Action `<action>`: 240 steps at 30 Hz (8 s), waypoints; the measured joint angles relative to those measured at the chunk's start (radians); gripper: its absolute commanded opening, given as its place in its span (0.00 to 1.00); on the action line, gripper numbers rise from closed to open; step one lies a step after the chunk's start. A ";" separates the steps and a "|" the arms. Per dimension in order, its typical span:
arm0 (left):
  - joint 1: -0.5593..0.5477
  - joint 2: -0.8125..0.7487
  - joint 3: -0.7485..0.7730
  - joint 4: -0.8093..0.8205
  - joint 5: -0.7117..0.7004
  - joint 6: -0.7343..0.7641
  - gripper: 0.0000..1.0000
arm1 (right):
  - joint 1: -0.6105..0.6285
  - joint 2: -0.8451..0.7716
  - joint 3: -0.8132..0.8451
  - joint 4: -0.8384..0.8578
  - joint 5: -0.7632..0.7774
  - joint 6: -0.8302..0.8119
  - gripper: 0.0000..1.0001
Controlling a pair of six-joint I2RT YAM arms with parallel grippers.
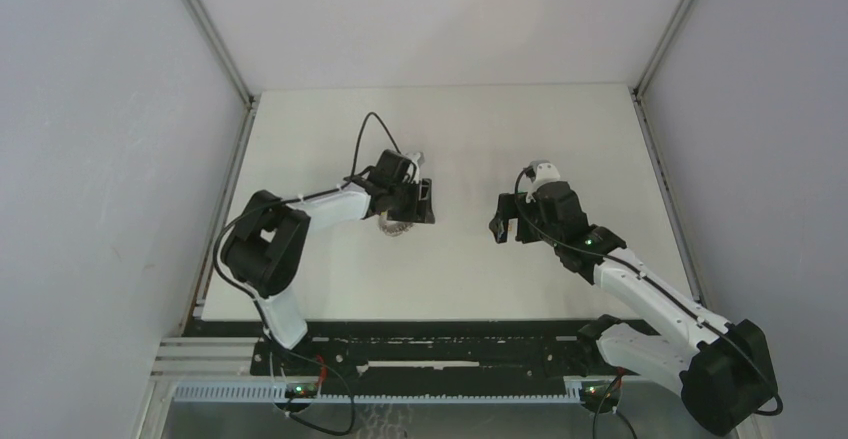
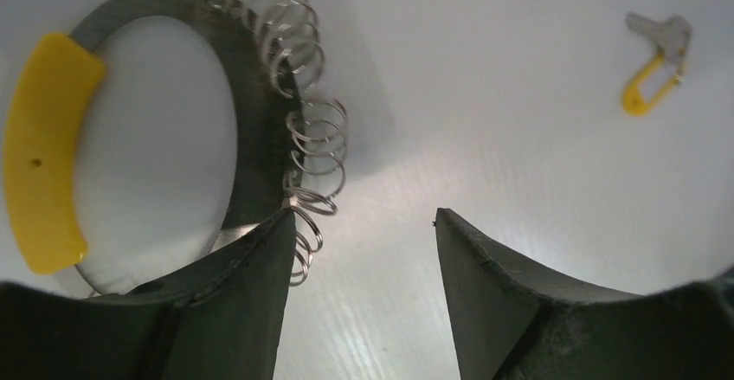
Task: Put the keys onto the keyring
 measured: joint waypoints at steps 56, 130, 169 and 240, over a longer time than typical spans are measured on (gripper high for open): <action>-0.024 -0.133 -0.150 -0.128 -0.257 0.016 0.43 | -0.007 0.241 0.032 0.045 0.000 -0.032 0.70; 0.101 -0.302 -0.350 0.137 0.001 -0.132 0.54 | 0.171 0.825 0.431 0.125 -0.097 0.026 0.33; 0.105 -0.297 -0.397 0.206 0.052 -0.180 0.54 | 0.483 0.828 0.407 0.132 0.246 -0.370 0.26; 0.225 -0.001 -0.560 1.162 0.267 -0.950 0.00 | 0.433 0.587 0.261 0.309 0.030 -0.335 0.00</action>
